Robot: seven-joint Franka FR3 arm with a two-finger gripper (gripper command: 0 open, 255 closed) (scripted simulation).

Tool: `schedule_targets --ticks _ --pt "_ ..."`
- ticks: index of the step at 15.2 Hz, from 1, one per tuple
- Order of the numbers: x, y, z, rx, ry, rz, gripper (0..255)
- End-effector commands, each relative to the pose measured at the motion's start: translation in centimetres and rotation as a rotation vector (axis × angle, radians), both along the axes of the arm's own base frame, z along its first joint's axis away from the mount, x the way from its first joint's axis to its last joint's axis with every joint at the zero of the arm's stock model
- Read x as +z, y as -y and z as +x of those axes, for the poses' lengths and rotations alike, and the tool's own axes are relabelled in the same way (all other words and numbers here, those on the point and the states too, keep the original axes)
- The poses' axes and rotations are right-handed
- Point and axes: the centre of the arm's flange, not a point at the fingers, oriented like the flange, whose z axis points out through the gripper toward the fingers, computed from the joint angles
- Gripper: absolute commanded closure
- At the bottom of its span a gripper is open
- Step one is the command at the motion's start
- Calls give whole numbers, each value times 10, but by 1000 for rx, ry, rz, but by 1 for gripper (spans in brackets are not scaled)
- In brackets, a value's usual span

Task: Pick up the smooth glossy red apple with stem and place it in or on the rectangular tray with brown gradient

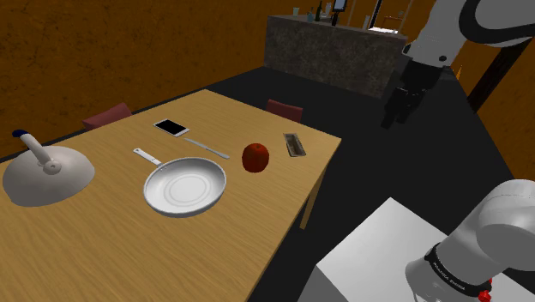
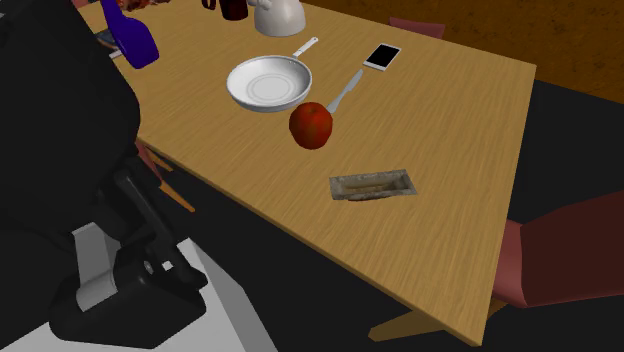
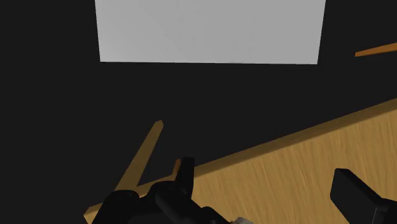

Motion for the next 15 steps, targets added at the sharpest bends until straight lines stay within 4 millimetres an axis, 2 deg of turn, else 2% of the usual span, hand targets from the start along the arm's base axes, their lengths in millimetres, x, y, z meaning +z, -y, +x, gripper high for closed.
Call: schedule_targets --ticks 1,15 --pt "0 0 0 0 0 0 0" --pt "-56 -115 136 -73 2 -31 0"
